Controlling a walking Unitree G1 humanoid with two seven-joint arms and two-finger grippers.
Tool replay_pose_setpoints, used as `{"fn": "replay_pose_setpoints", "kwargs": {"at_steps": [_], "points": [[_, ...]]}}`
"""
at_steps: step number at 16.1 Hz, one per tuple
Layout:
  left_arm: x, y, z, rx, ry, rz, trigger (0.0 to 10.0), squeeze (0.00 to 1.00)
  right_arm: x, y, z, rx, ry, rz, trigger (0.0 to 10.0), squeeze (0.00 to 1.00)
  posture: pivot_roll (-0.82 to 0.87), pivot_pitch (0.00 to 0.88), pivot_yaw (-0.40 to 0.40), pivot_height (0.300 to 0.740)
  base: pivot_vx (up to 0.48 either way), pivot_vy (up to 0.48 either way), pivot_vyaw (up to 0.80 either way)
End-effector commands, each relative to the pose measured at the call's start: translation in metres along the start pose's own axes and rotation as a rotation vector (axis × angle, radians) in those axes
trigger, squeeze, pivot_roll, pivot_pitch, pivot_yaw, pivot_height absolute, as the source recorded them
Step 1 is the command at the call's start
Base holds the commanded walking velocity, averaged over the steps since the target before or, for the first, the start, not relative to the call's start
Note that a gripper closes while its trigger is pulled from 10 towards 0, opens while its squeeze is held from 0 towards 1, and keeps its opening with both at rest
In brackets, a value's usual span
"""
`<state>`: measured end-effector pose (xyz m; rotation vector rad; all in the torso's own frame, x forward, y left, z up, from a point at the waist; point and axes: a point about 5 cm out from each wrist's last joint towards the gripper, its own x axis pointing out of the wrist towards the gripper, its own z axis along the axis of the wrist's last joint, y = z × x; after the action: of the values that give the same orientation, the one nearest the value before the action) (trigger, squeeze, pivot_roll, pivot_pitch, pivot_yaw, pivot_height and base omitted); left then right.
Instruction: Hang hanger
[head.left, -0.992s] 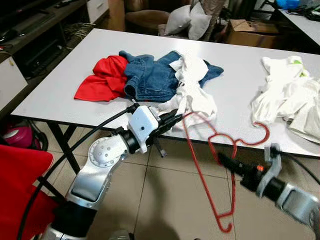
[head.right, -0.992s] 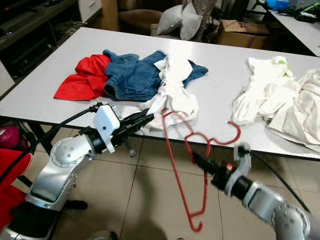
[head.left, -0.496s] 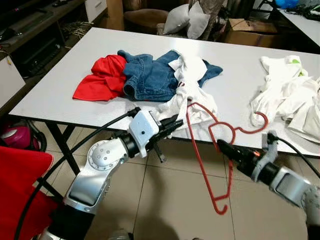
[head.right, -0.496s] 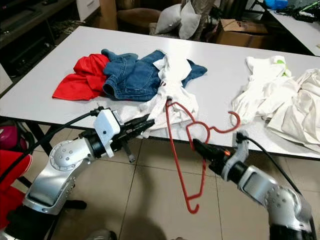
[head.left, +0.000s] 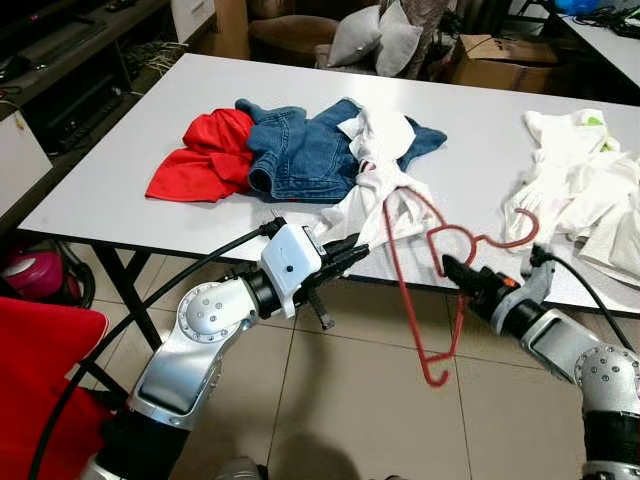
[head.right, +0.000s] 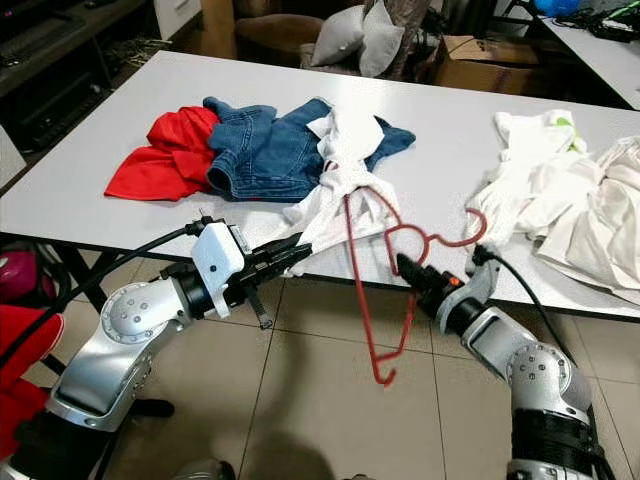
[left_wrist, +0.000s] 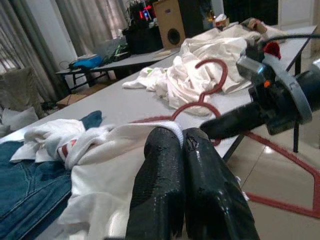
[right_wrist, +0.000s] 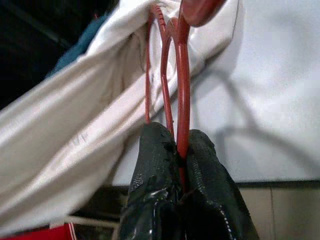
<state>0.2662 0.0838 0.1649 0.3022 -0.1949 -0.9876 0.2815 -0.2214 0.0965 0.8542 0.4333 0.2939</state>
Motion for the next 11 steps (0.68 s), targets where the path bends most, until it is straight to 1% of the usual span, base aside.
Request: {"fn": "replay_pose_setpoints", "kwargs": {"at_steps": [1,3,5,7,8,9,10,11], "points": [[0.001,0.002,-0.001,0.012,0.017,0.009,0.0,0.00,-0.002,0.000,0.011,0.010,-0.065,-0.007,10.0,0.00,0.00,0.039,-0.022,0.740,0.000,0.000,0.00],[0.002,0.004,-0.006,0.023,0.055,0.032,0.0,0.00,-0.002,0.004,0.011,0.036,-0.080,0.018,10.0,0.00,0.00,0.038,-0.023,0.740,0.000,0.000,0.00],[0.005,0.007,-0.013,0.049,0.100,0.075,0.0,0.00,-0.001,0.017,0.009,0.151,-0.116,0.093,10.0,0.00,-0.01,0.037,-0.027,0.740,0.000,0.000,0.00],[0.008,0.009,-0.013,0.051,0.100,0.103,0.0,0.00,0.001,0.022,0.008,0.208,-0.143,0.116,10.0,0.00,-0.01,0.034,-0.028,0.740,0.000,0.000,0.00],[0.008,0.007,-0.016,0.053,0.117,0.097,0.0,0.00,0.003,0.026,0.010,0.243,-0.173,0.146,10.0,0.00,-0.01,0.033,-0.028,0.740,0.000,0.000,0.00],[0.007,0.007,-0.020,0.064,0.144,0.099,0.0,0.00,0.001,0.030,0.018,0.290,-0.240,0.193,10.0,0.00,-0.01,0.031,-0.030,0.740,0.000,0.000,0.00],[0.006,0.007,-0.023,0.071,0.158,0.111,0.0,0.00,-0.002,0.032,0.025,0.317,-0.286,0.216,10.0,0.00,-0.01,0.031,-0.031,0.740,0.000,0.000,0.00],[0.003,0.013,-0.025,0.072,0.172,0.152,0.0,0.00,-0.008,0.027,0.031,0.343,-0.330,0.200,10.0,0.00,-0.01,0.029,-0.033,0.740,0.000,0.000,0.00]]}}
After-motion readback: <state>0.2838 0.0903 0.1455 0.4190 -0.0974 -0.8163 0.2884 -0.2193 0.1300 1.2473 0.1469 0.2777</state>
